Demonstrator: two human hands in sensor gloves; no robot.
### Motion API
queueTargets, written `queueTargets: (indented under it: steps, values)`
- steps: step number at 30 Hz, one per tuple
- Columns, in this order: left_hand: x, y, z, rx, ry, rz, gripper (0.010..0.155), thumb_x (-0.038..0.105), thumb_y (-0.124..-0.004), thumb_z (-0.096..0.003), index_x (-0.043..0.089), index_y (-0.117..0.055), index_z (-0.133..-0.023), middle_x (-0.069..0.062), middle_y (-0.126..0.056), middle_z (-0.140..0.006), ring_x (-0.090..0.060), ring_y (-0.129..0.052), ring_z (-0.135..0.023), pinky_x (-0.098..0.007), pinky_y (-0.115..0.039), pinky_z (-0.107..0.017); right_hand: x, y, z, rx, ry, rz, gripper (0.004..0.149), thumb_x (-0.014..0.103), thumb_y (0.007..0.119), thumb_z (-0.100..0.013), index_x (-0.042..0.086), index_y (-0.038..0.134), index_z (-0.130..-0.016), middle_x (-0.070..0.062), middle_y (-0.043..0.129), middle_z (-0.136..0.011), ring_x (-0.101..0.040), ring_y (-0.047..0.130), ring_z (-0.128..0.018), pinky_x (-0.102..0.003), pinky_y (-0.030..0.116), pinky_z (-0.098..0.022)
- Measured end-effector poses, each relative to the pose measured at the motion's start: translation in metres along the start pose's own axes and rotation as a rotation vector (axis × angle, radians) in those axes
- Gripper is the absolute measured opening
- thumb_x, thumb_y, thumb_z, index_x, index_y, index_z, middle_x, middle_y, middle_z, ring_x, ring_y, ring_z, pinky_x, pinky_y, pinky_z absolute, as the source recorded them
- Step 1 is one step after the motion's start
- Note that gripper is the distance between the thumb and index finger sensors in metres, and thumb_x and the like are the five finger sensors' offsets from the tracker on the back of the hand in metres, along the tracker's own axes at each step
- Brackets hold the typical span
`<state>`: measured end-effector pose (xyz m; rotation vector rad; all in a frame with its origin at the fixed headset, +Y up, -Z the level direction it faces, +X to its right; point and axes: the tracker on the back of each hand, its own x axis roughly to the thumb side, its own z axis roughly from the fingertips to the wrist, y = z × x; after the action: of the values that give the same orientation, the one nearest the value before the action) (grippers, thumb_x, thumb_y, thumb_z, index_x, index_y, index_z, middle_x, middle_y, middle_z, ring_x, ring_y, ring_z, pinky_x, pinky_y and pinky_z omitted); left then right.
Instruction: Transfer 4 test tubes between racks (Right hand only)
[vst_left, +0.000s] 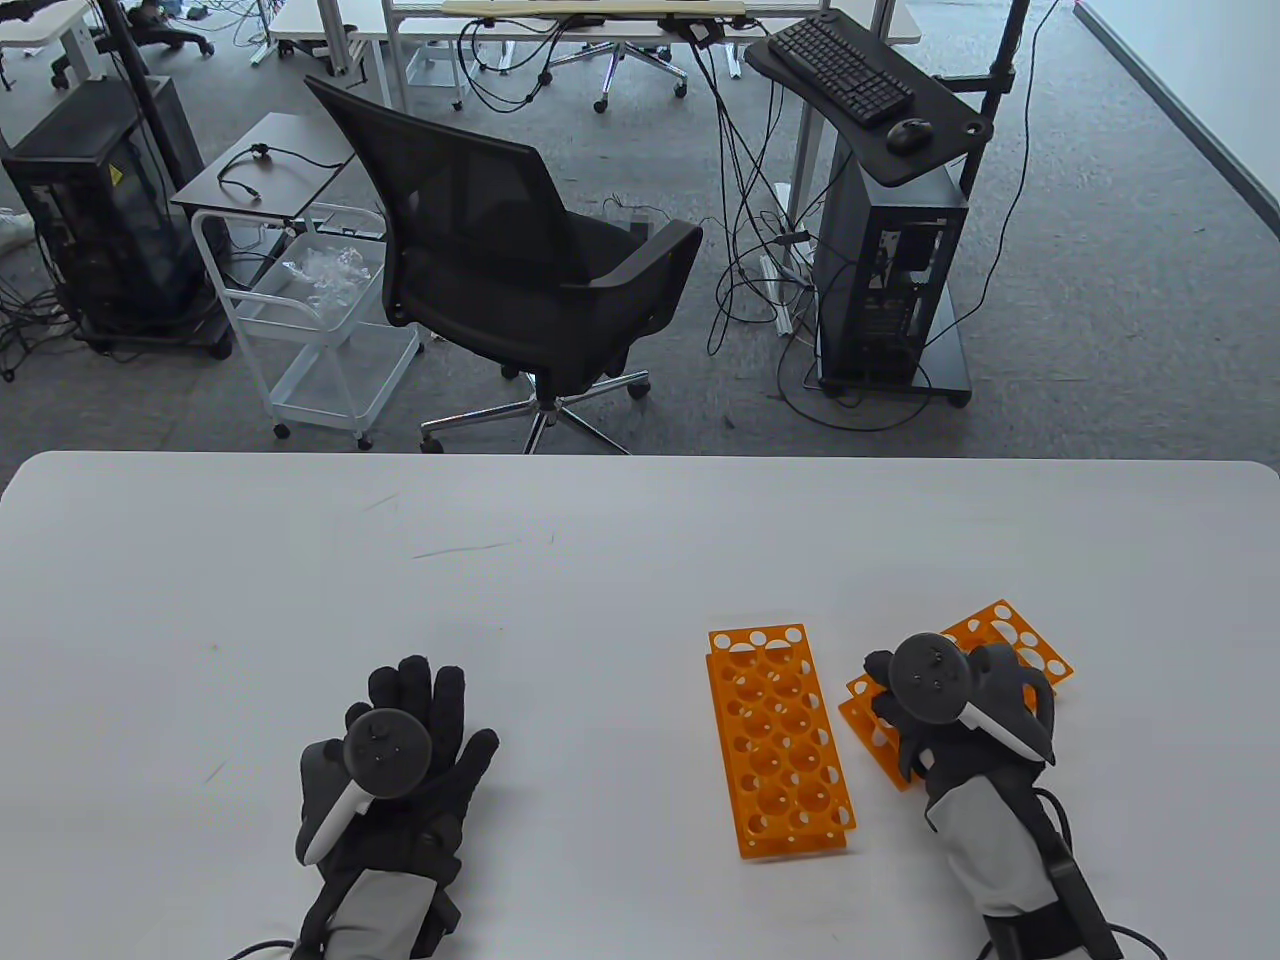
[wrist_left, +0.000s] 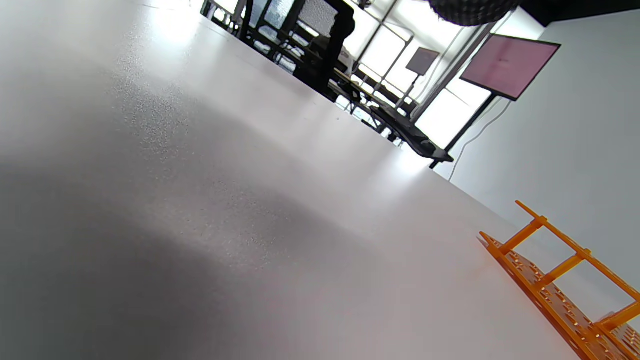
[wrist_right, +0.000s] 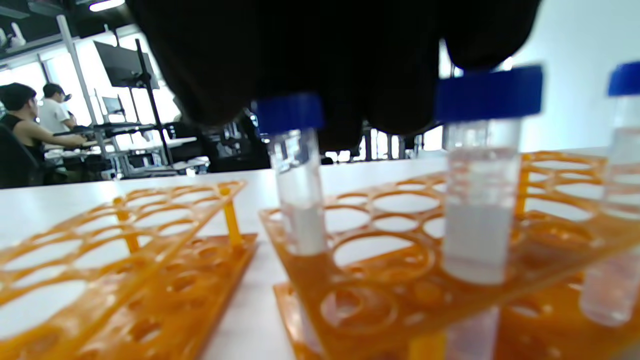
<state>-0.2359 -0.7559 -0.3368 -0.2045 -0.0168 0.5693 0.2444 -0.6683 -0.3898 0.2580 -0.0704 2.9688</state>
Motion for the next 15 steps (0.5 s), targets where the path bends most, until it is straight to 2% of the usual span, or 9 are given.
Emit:
queueTargets:
  steps: [6,9,15]
  values:
    - [0.003,-0.002,0.001,-0.008,-0.009,0.006,0.071,0.065,-0.049,-0.0575,0.048,-0.005,-0.111,0.02,0.015,-0.114,-0.005,0.029,-0.1,-0.037,0.02,-0.073,-0.002,-0.04,0.017,-0.214,-0.025,-0.109,0.051,0.031,0.082,-0.046,0.014,0.08,-0.094,-0.018,0.089,-0.091,-0.046,0.081,-0.081,-0.065,0.06,-0.06]
    - [0.004,0.0,0.002,0.001,-0.016,0.015,0.071,0.065,-0.049,-0.0576,0.048,-0.006,-0.111,0.02,0.015,-0.114,-0.005,0.029,-0.1,-0.037,0.019,-0.073,-0.01,-0.057,0.028,-0.306,0.004,-0.105,0.053,0.032,0.081,-0.047,0.013,0.077,-0.096,-0.019,0.085,-0.094,-0.047,0.077,-0.084,-0.066,0.057,-0.062]
    - [0.005,0.004,0.004,0.012,-0.024,0.039,0.071,0.065,-0.049,-0.0575,0.049,-0.006,-0.111,0.02,0.015,-0.114,-0.005,0.029,-0.1,-0.037,0.02,-0.073,-0.038,-0.068,0.044,-0.386,0.055,-0.089,0.054,0.035,0.078,-0.048,0.013,0.074,-0.098,-0.019,0.082,-0.097,-0.047,0.074,-0.087,-0.066,0.055,-0.064]
